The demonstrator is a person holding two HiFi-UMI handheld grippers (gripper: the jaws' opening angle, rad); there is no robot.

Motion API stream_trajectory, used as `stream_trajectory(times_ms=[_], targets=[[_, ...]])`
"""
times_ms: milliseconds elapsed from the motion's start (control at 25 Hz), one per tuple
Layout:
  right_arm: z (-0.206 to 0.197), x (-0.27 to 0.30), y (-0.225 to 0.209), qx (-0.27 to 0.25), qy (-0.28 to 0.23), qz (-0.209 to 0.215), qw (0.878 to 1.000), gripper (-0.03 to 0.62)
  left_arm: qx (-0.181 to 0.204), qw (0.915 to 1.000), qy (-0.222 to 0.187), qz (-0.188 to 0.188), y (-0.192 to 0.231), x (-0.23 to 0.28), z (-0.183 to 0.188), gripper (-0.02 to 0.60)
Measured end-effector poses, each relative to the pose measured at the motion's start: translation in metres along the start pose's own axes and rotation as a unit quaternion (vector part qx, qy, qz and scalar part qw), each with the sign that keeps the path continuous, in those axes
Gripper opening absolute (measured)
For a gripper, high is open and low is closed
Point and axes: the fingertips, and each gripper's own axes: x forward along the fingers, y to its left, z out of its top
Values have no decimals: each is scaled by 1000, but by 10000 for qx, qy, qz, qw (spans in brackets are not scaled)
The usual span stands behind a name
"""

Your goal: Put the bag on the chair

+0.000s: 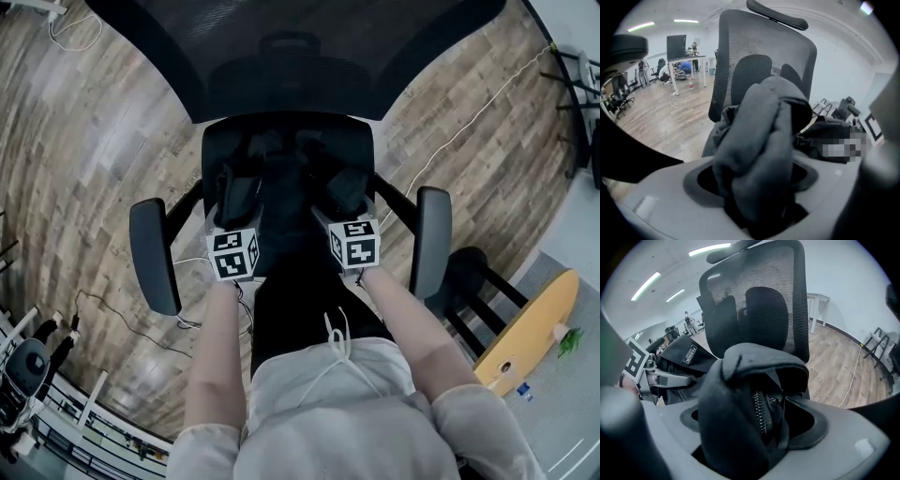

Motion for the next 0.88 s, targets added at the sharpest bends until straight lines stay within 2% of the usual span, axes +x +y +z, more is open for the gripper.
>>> stream_trajectory(times_ms=[80,160,400,560,640,720,880], targets=[[-3,-3,-4,50,2,-130,9999,500,-76,10000,-21,29,0,-3,-2,393],[-3,-8,-6,91,-18,-190,9998,525,-130,9999,-91,49,0,-9,-1,407],[8,-37,-3,260,-293,-121,9992,532,-539,9968,-590,67,0,-44,17,414],[19,-61,11,193,-493,-93,9986,521,-550,9951,-806,153,2,-70,24,413],[25,-77,19,160,-610,-82,9980,485,-540,9933,-986,278,1,-88,27,393],[32,-95,28,107,-756,-42,9971,433,-435,9911,-1205,362,-6,-107,35,308],[45,-133,43,52,-1044,-9,9945,316,-173,9889,-1458,233,-32,-140,49,237]])
